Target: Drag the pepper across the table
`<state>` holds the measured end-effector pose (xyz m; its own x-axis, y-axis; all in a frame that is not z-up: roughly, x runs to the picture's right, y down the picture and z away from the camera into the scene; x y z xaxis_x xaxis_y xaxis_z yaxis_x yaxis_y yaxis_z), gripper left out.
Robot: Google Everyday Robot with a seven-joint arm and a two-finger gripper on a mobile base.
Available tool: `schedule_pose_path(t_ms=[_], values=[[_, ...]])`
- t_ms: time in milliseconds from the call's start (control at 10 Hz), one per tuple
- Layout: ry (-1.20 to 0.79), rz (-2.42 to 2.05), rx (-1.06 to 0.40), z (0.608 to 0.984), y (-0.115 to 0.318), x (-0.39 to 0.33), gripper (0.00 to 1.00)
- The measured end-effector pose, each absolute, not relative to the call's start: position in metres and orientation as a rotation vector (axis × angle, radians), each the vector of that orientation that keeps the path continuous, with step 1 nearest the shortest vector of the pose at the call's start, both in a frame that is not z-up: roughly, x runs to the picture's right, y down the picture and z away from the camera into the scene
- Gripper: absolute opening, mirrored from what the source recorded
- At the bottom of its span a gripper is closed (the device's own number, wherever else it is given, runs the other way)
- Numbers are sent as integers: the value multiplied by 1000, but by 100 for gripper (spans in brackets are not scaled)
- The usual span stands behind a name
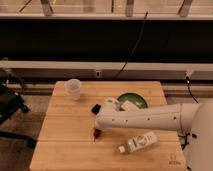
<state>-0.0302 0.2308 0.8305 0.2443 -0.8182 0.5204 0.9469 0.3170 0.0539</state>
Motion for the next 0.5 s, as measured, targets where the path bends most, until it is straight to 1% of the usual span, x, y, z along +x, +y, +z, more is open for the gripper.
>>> schedule_pose_path(t_ms=[500], values=[[-504, -1241, -300, 830, 230, -26, 4]])
